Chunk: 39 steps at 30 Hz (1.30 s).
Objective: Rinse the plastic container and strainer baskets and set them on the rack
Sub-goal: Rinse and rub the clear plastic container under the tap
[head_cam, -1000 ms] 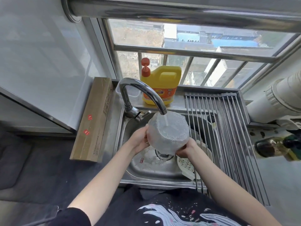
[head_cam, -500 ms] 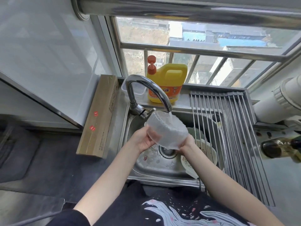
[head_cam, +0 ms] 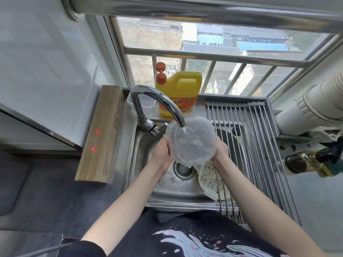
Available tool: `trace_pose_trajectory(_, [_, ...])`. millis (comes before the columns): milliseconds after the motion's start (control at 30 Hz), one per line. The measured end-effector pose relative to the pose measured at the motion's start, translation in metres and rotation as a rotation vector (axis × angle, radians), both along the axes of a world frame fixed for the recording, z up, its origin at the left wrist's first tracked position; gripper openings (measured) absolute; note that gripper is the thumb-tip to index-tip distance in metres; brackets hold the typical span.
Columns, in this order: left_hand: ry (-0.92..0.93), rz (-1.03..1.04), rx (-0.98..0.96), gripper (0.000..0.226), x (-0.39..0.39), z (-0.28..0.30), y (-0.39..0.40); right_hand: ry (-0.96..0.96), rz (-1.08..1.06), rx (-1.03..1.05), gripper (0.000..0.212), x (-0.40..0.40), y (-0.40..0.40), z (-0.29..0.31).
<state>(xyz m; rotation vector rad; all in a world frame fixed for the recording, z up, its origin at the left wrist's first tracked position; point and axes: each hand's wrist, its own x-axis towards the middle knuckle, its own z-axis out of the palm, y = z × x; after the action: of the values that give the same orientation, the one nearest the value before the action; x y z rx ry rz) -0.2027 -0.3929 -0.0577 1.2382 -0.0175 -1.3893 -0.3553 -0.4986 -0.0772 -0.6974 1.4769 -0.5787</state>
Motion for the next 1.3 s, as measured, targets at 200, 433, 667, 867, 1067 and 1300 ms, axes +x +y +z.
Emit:
trace_pose_trajectory(200, [-0.263,0.007,-0.042,0.03,0.007,-0.002,0.009,-0.445,0.175,0.073,0.037,0.008,0.012,0.006])
trace_pose_trajectory(433, [-0.105,0.106,-0.07,0.029,0.009,0.001,0.027,-0.347,0.182,0.101,0.033,0.017,0.023,0.019])
trace_pose_trajectory(667, [0.155,0.162,-0.028,0.039,0.007,-0.003,0.038,0.032,0.382,0.001,0.041,0.036,0.009,0.039])
trace_pose_trajectory(867, [0.323,0.109,-0.037,0.044,0.015,0.006,0.035,-0.08,0.233,0.191,0.021,0.051,-0.001,0.057])
trace_pose_trajectory(1067, [0.376,0.169,-0.021,0.045,0.034,0.031,0.016,-0.13,-0.05,0.523,0.032,0.035,0.011,0.055])
trace_pose_trajectory(1300, [0.315,0.158,-0.016,0.029,0.037,0.047,-0.006,-0.178,-0.152,0.473,0.03,0.03,0.034,0.058])
